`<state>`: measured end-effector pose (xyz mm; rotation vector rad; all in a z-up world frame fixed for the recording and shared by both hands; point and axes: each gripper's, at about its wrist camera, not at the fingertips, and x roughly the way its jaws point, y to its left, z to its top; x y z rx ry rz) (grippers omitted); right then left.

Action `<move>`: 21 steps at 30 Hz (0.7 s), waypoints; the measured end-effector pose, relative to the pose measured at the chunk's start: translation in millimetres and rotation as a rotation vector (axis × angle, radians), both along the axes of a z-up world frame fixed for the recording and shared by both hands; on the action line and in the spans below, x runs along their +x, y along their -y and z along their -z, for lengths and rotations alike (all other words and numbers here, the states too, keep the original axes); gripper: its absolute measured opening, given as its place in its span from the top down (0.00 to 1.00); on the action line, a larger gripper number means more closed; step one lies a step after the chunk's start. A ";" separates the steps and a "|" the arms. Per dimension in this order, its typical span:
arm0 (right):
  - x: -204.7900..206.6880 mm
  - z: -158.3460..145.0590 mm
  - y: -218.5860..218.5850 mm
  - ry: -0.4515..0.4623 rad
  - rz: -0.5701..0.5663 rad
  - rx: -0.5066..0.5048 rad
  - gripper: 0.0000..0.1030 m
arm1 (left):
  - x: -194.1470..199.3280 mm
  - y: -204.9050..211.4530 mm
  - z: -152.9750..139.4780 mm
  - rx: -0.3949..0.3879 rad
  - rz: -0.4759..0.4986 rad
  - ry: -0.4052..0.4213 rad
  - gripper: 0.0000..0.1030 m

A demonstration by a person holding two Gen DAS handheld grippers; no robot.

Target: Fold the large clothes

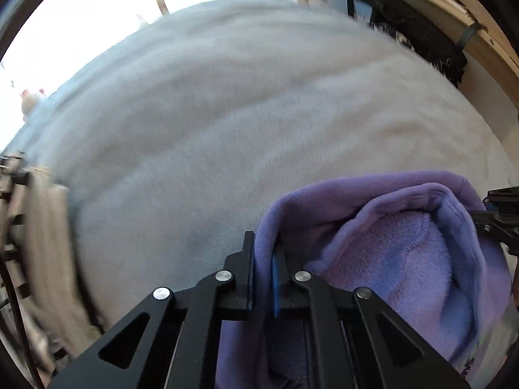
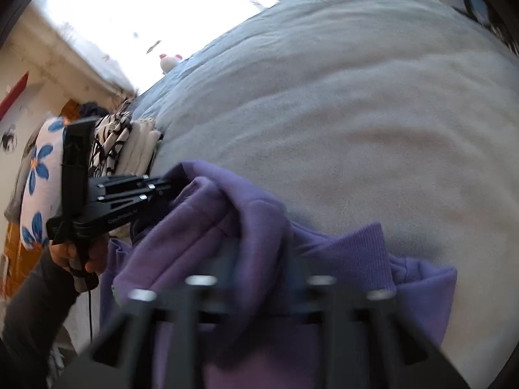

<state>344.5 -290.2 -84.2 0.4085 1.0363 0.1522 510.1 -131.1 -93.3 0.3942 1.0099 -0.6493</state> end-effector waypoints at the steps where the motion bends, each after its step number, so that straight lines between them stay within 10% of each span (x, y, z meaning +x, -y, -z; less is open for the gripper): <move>1: -0.9 -8.3 -4.6 0.030 -0.008 -0.026 0.93 | -5.8 -8.1 -9.1 -0.032 -0.021 0.013 0.95; 13: -106.6 -147.4 -131.7 0.671 -0.377 -0.374 0.93 | -142.5 -165.1 -83.8 -0.388 -0.229 0.100 0.96; 21: -191.0 -83.1 -193.6 0.567 -0.612 -0.603 0.91 | -250.9 -213.5 -43.7 -0.334 -0.230 0.034 0.96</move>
